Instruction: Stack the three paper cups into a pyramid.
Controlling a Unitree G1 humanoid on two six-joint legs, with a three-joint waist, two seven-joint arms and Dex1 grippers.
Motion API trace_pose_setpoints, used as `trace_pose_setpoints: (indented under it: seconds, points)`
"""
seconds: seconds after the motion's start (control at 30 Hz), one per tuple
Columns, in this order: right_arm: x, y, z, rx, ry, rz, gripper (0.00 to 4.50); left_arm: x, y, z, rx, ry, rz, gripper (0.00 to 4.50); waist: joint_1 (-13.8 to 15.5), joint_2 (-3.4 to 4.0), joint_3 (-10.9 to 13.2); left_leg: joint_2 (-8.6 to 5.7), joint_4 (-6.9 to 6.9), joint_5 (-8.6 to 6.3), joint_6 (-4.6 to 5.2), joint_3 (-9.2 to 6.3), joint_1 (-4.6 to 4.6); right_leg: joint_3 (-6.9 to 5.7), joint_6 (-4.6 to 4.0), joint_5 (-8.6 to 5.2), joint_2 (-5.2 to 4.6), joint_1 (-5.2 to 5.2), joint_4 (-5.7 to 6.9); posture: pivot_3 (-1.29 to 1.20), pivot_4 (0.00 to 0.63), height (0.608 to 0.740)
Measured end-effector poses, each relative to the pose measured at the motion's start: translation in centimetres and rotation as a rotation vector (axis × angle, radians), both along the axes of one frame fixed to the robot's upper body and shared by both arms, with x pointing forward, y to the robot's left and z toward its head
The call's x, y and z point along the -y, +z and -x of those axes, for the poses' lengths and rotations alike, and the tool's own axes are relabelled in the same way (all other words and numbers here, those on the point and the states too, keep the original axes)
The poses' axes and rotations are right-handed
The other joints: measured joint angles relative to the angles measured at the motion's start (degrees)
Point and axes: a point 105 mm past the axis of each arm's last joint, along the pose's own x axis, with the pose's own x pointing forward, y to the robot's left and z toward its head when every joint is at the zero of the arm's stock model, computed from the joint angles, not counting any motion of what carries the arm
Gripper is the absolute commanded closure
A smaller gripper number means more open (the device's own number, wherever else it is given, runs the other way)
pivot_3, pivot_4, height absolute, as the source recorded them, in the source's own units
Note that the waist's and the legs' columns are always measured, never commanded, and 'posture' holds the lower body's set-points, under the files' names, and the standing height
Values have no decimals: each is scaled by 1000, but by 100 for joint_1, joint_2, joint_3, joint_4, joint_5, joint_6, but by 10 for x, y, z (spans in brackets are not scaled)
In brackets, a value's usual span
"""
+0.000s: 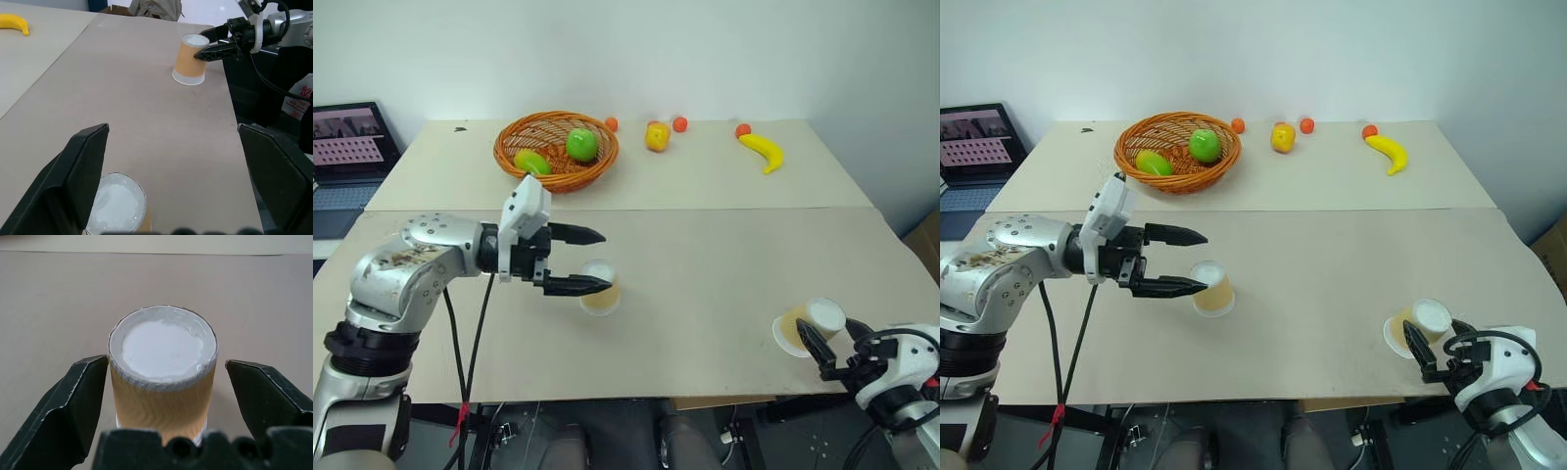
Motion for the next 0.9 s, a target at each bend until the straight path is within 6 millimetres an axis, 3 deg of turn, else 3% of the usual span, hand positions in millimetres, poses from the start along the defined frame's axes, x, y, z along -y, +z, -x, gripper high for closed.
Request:
trace_pose_setpoints:
  seconds: [0.1, 0.2, 0.3, 0.33, 0.57, 0.63, 0.83, 0.9]
  points:
    - [-1, 7, -5, 24, 7, 4, 33, 1, 1, 1, 7, -3, -1, 0, 1, 0, 0, 1, 0, 0, 0, 0, 1, 1, 1, 1, 3, 0, 0, 0, 150, 737]
    - [-4, 6, -7, 20, 14, -8, 686, 1, 1, 2, 9, -3, -3, 0, 1, 0, 0, 2, 0, 0, 0, 0, 0, 1, 2, 1, 3, 0, 0, 0, 150, 737]
    - [-6, 5, -9, 17, 23, -13, 1727, 1, -1, 2, 9, 1, -4, 0, -2, 0, 0, 0, 0, 0, 0, 3, 0, 9, 4, 2, 4, 0, 0, 0, 150, 737]
    - [-7, 5, -9, 15, 25, -13, 1840, 1, -1, 2, 8, 2, -4, 0, -3, 0, 0, 1, 0, 0, 0, 3, 0, 10, 4, 2, 5, 0, 0, 0, 150, 737]
    - [-8, 6, -11, 11, 24, -11, 1861, 1, -1, 1, 10, 8, -4, 0, -5, 0, 0, 1, 0, 0, 0, 3, 2, 10, 3, 2, 7, 0, 0, 0, 150, 737]
    - [-13, 12, -22, -3, 59, 10, 1861, 0, 0, 1, 10, 11, -5, 0, -39, -1, 1, 0, 1, 0, 0, 17, 0, 26, 0, 1, 7, 0, 2, 0, 150, 737]
    - [-71, 57, -51, 44, 336, 53, 1861, -3, 0, 1, 15, 16, -17, 0, -42, -2, 2, 4, -1, 1, 1, 14, 19, 30, 1, 1, 20, 3, 10, 0, 150, 737]
    - [-88, 62, -57, 37, 407, 41, 1861, -6, 0, 1, 16, 26, -20, 0, -23, -2, 2, 4, -2, 0, 1, 11, 11, 29, 8, 5, 21, 0, 4, 0, 150, 737]
